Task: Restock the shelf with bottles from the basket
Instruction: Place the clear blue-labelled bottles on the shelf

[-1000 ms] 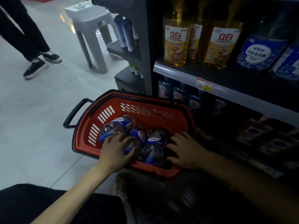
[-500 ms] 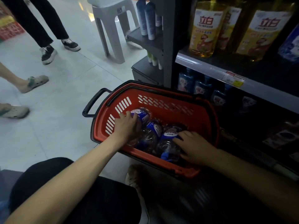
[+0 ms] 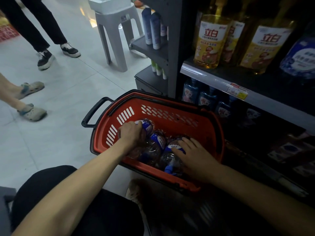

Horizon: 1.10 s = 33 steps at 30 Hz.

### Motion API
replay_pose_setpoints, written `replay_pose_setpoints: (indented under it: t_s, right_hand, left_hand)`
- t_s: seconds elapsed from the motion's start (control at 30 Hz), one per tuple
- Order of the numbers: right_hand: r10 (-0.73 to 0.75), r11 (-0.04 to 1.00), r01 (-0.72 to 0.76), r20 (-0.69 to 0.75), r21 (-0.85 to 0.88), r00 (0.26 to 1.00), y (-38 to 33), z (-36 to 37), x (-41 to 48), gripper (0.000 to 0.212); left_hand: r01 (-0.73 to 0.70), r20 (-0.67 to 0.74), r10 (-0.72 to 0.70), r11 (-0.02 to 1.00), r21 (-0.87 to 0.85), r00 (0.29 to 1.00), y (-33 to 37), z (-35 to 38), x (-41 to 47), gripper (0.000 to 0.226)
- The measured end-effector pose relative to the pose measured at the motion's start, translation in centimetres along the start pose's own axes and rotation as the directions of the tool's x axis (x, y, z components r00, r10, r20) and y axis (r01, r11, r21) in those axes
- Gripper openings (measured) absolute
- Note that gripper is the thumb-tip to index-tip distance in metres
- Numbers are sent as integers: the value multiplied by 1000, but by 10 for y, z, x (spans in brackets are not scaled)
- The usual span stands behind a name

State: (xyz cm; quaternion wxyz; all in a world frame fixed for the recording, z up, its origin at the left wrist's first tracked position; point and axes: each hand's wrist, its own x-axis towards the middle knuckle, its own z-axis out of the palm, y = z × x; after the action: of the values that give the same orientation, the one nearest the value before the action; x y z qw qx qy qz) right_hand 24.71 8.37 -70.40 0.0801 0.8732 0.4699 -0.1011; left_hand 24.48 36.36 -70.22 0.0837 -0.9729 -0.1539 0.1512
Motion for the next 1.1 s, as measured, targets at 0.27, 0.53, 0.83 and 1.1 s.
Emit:
replay_pose_setpoints:
  t_s: [0.27,0.53,0.83,1.1]
  right_hand:
    - [17,998,-12,-73,63,997,12,-15,-8,76]
    - [16,998,-13,-54,60,998,8,-26,0,82]
    - [78,973,-45,-139,228,987,13,-45,16,96]
    - [68,879,51,-232,474,970,40,-73,13,121]
  left_hand:
    - [299,309,-136,760,-577,941,-14,-28,6,55]
    - [742,742,-11,-7,-670,670,-43,-64,-19,90]
    - [663,619,238,-233,-711,748,-38,-91,-52,77]
    - [439,478,341,189,-878,810,8,-118,-69,77]
